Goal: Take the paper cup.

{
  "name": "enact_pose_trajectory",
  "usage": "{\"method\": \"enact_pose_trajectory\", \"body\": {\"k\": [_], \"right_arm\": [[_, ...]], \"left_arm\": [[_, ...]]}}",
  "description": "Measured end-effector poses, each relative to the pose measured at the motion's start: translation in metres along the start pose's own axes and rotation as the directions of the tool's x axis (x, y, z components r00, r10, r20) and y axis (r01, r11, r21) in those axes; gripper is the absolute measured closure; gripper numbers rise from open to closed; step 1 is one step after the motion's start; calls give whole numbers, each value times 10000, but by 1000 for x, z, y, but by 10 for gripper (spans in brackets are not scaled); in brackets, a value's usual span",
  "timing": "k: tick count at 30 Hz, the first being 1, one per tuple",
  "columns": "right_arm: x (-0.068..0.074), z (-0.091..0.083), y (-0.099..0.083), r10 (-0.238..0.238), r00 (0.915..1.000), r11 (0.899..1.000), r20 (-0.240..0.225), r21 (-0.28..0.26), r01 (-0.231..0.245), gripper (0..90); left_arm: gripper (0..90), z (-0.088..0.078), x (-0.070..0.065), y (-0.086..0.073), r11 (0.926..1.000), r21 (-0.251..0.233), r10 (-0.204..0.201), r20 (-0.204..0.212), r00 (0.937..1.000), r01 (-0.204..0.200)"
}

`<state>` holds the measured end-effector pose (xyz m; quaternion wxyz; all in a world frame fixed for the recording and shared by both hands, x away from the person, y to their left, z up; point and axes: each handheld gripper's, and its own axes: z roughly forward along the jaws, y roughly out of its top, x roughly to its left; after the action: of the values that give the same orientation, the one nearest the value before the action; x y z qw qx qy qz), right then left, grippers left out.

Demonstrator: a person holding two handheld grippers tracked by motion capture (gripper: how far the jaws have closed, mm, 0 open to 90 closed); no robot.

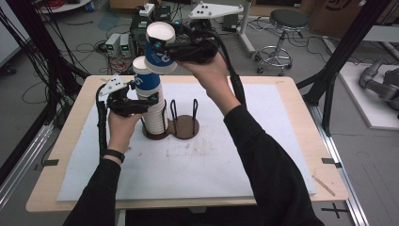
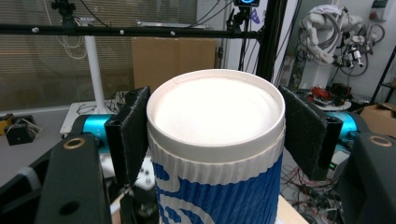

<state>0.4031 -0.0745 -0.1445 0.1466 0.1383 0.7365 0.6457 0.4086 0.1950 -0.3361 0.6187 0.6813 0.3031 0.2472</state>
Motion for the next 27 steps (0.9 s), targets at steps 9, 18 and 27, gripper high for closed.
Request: {"method": "enact_pose_trajectory", "body": {"k": [9, 18, 27], "right_arm": [[-8, -38, -30, 10, 9996, 9995, 277, 307, -19, 305], [-12, -69, -55, 194, 9986, 9993, 485, 312, -209, 305], [-10, -92, -86, 225, 9970, 9981, 743, 558, -267, 305]], "left_arm": [[117, -1, 0, 1, 9999, 94, 65, -65, 10000, -64], [118, -1, 0, 0, 10000, 55, 69, -56, 10000, -69], [118, 0, 0, 0, 9999, 67, 100, -76, 9999, -99]]}}
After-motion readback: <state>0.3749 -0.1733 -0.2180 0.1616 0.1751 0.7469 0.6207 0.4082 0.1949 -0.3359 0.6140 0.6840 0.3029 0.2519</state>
